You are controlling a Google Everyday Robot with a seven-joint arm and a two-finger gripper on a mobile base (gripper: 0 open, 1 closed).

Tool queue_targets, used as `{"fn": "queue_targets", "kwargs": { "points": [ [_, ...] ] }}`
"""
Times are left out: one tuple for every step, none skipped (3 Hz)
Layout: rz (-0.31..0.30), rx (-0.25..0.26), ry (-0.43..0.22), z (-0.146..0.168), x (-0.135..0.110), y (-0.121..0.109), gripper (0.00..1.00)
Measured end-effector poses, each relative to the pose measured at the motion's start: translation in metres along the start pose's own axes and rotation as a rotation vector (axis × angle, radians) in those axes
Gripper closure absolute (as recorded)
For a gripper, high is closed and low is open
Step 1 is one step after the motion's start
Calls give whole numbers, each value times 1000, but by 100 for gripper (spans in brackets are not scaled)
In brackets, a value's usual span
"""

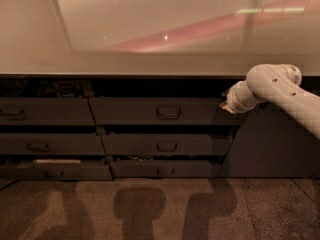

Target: Open top drawer

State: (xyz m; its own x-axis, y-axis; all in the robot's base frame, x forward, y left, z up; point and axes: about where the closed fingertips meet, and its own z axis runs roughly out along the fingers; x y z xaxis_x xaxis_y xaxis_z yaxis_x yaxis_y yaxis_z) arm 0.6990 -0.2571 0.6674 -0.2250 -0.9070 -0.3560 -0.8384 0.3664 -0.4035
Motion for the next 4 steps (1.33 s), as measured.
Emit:
{"fn": "queue_targets", "kwargs": {
  "points": [
    [-5,-7,-1,2,1,3,100],
    [-5,-7,-1,1,1,1,100],
    [-7,-6,-3,0,2,4,100],
    [-34,76,-28,-34,-3,6,100]
  ]
}}
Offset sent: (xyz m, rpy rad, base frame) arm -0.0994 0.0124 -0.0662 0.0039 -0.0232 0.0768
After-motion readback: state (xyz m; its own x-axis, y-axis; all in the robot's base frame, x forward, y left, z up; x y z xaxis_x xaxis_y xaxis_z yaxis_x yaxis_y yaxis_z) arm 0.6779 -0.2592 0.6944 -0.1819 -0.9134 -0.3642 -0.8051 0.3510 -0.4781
